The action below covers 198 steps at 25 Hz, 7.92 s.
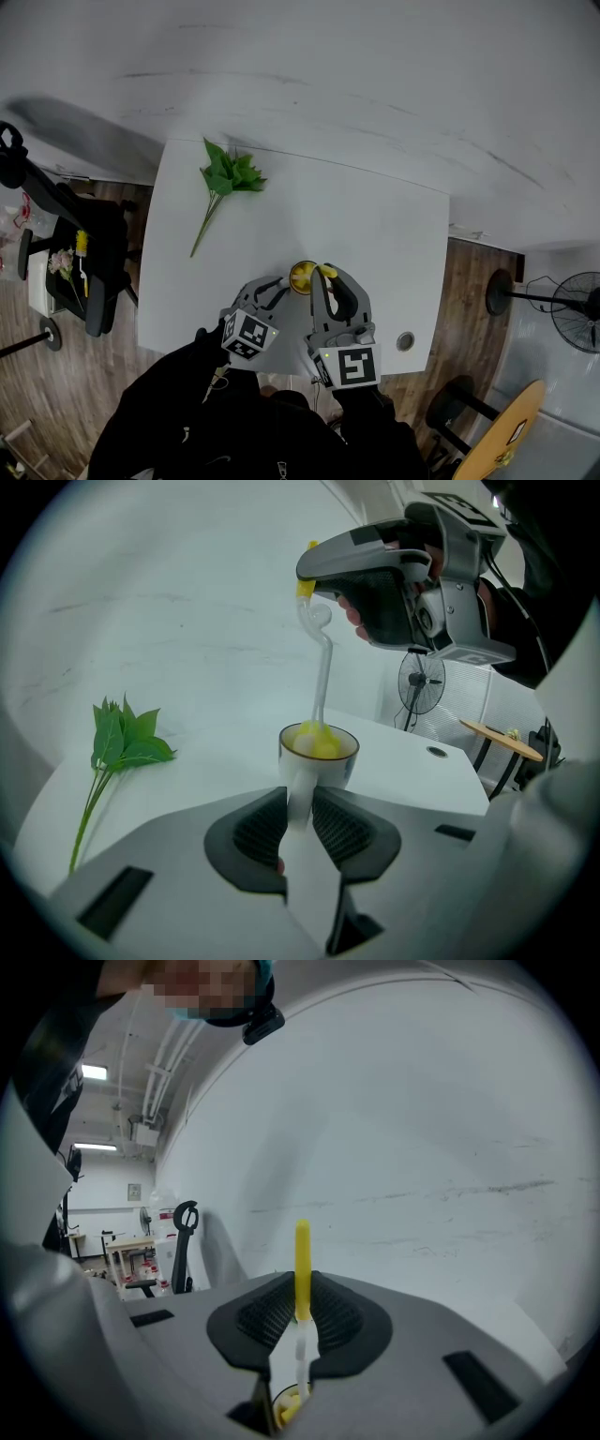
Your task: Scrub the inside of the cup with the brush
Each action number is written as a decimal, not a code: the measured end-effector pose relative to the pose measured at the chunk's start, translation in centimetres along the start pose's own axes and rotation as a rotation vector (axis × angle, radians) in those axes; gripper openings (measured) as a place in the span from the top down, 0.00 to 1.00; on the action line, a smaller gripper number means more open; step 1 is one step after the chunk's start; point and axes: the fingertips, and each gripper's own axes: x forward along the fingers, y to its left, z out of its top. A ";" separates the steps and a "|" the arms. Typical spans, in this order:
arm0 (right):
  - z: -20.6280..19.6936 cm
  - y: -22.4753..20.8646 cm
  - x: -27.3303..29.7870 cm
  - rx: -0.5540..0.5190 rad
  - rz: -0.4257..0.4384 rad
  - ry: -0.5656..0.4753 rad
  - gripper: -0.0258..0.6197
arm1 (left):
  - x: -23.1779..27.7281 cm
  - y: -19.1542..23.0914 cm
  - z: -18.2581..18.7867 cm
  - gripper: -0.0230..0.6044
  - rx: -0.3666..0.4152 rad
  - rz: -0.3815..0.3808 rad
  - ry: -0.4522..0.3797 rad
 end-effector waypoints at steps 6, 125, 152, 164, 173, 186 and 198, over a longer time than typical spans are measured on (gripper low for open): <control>0.0 1.1 -1.2 0.032 0.031 -0.003 0.86 | 0.0 0.0 0.0 0.80 0.003 0.004 -0.006; 0.2 0.7 -3.9 -0.033 0.043 0.020 0.86 | 0.0 -0.8 -0.2 0.81 -0.049 0.057 -0.009; 4.7 -1.0 -6.5 -0.074 0.017 -0.074 0.86 | -0.3 -1.1 -0.4 0.80 -0.075 0.101 0.019; 8.0 -0.4 -10.4 -0.126 -0.028 -0.139 0.86 | -2.2 -1.6 0.7 0.71 -0.122 0.113 -0.011; 7.8 -0.6 -13.5 -0.128 -0.072 -0.149 0.86 | -6.7 -1.3 3.7 0.61 -0.129 0.160 -0.100; 7.3 -0.2 -20.1 -0.127 -0.137 -0.176 0.86 | -17.3 -2.4 11.5 0.61 -0.112 0.276 -0.303; 5.5 2.3 -28.3 -0.114 -0.195 -0.191 0.86 | -25.5 -9.2 13.2 0.72 -0.044 0.300 -0.391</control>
